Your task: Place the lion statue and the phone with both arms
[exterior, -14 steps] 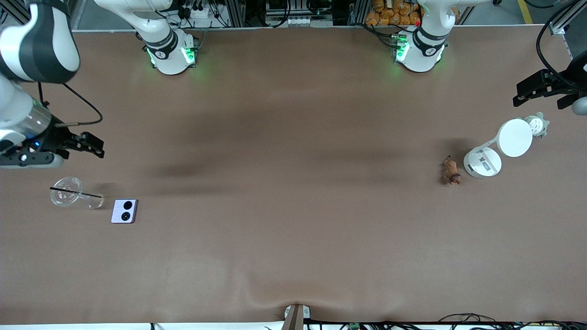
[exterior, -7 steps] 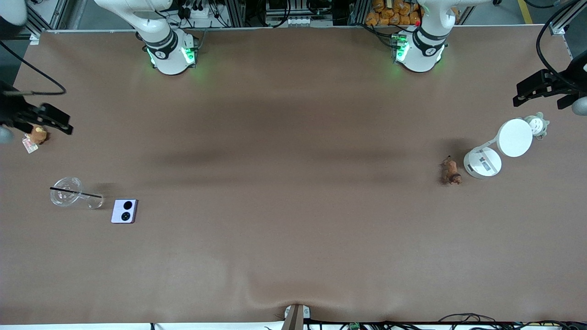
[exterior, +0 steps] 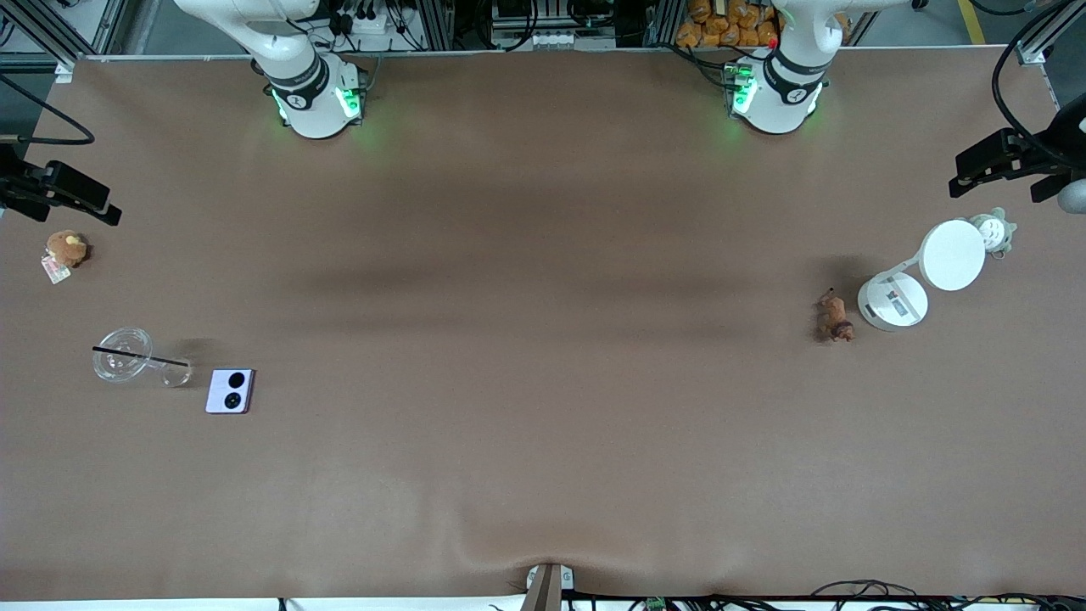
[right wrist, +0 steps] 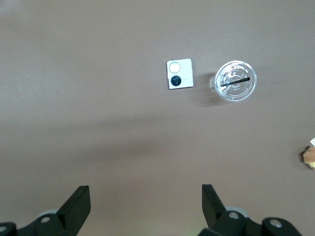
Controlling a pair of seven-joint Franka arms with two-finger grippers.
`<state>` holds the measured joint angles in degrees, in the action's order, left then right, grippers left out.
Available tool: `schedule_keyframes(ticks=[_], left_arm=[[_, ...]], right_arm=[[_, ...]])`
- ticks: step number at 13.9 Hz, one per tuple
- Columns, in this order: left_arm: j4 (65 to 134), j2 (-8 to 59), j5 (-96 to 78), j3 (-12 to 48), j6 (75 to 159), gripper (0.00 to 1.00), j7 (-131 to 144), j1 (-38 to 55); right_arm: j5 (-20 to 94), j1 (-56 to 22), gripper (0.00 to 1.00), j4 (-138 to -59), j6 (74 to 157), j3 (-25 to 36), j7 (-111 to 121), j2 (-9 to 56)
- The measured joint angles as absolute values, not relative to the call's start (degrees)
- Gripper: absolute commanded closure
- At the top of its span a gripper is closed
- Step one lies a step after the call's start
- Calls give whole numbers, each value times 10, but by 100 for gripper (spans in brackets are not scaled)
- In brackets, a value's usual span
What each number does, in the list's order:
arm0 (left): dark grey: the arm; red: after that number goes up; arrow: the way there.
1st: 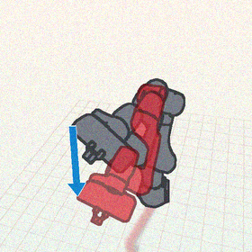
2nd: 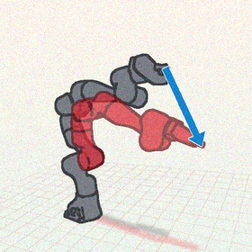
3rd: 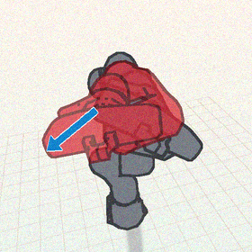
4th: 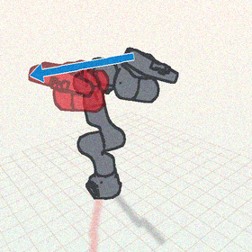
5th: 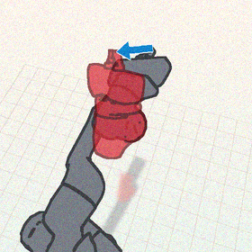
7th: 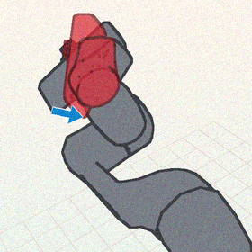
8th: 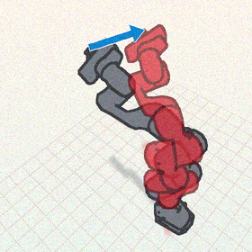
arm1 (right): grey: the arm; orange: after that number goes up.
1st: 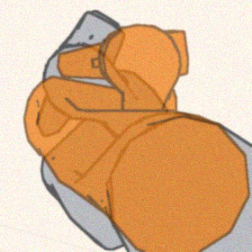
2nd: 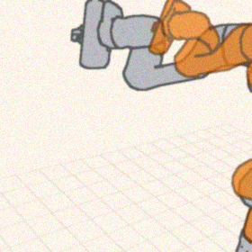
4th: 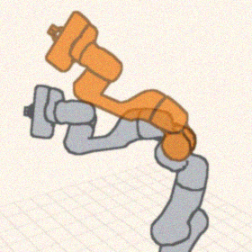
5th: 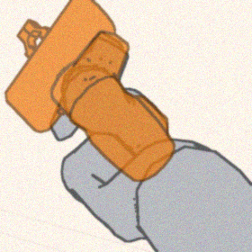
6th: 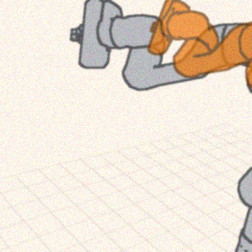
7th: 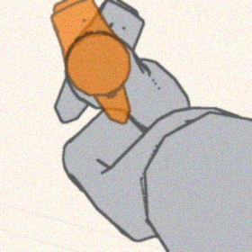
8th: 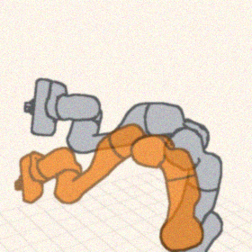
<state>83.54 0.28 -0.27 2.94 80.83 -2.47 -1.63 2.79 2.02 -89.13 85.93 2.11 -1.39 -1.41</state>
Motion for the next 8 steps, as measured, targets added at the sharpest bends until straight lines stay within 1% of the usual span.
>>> schedule_keyframes(ticks=[8], left_arm=[[835,3,-3,29,808,0,-25,-16]], right_arm=[[28,19,0,-891,856,20,-14,-14]])
